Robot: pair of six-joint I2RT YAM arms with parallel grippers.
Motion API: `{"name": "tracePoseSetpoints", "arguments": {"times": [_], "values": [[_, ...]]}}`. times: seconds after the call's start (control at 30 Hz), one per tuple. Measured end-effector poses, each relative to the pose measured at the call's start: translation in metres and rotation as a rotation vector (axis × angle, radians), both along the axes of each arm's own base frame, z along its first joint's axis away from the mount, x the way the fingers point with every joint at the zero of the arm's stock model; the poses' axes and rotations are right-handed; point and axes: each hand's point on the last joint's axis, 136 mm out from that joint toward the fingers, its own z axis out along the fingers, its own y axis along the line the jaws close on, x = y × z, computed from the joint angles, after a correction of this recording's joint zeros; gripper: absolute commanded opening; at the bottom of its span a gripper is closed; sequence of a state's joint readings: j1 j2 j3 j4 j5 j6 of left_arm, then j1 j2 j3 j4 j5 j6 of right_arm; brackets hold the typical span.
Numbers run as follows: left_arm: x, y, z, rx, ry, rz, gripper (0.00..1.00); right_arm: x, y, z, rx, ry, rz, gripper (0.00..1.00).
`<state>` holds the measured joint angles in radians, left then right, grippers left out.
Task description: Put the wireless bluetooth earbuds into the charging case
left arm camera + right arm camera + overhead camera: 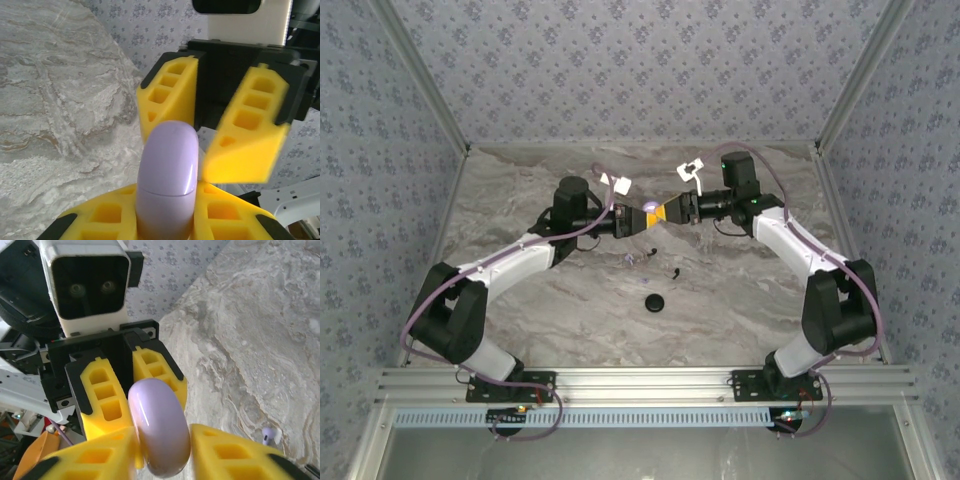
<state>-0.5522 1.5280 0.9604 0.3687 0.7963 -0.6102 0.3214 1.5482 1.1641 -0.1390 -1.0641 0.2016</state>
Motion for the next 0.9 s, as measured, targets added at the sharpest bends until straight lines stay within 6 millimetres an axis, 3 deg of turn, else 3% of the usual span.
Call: {"name": "tracePoseSetpoints", "arguments": {"times": [0.1,0.27,0.43,0.67,0.9], "values": [[0.004,0.001,-0.002,0.027,-0.026,0.016,0.16,0.001,-0.005,-0.006,-0.059,-0.001,-0.052,0.54],[0.012,0.004,-0.001,0.042,-0.167,0.048,0.18,0.0,-0.018,-0.01,-0.151,-0.017,-0.134,0.57],[0.006,0.005,-0.011,0.076,-0.329,0.034,0.2,-0.006,-0.026,-0.013,-0.221,-0.028,-0.172,0.59],[0.002,-0.001,-0.003,0.083,-0.507,-0.004,0.21,-0.014,-0.024,-0.016,-0.268,-0.032,-0.172,0.59],[-0.004,-0.006,-0.001,0.09,-0.575,-0.033,0.22,-0.012,-0.022,-0.008,-0.268,-0.055,-0.179,0.59]]}}
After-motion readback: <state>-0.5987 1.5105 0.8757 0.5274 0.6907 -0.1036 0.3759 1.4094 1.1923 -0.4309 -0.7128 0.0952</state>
